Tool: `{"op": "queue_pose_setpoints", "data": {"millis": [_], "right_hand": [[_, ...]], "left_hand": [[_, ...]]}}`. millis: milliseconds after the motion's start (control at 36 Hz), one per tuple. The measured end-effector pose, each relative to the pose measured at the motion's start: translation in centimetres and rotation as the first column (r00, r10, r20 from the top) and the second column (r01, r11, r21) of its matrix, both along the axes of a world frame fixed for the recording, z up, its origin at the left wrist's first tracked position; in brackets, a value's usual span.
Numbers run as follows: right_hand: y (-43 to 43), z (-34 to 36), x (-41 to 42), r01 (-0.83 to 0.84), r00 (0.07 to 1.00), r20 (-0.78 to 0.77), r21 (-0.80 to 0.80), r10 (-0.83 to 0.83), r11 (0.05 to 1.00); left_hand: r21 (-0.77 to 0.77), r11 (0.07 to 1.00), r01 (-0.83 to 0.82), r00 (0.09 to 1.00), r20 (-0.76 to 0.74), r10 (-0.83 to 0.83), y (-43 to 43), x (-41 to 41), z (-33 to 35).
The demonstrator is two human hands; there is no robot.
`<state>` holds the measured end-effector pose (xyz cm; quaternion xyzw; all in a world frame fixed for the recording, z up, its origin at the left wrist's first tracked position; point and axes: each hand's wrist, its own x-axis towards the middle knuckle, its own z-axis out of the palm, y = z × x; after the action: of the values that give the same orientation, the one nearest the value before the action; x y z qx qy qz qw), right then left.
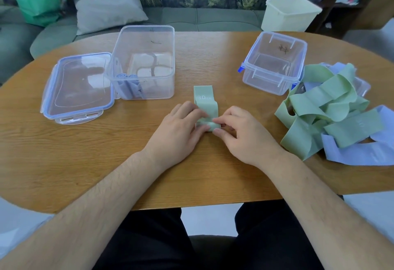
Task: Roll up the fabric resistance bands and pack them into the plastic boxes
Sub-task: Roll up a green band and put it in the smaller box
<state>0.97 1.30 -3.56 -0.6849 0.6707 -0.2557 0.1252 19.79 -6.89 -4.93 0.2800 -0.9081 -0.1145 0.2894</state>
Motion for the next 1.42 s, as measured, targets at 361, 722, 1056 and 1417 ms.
{"op": "queue_pose_setpoints", "data": {"millis": [361,722,1056,1417], "right_hand": [[-1.4,-0.3,0.4,0.104,0.994,0.036,-0.071,-0.102,0.992],[-3.1,-0.6,0.0,0.152,0.987,0.067,-0.129,-0.144,0.980],[-4.9,-0.8,-1.2,0.158,0.986,0.066,-0.060,-0.154,0.986],[-7.1,-0.4,-1.3,0.147,0.988,0.056,-0.096,-0.142,0.984]], "left_hand": [[-0.146,0.989,-0.007,0.999,0.043,0.014,-1.3,-0.7,0.1],[-0.213,0.976,-0.034,0.994,0.090,0.054,-2.4,-1.7,0.3],[-0.123,0.989,-0.079,0.983,0.153,0.098,-3.5,-3.3,0.5],[-0.205,0.973,-0.107,0.987,0.096,0.129,-4.0,-3.2,0.5]]}}
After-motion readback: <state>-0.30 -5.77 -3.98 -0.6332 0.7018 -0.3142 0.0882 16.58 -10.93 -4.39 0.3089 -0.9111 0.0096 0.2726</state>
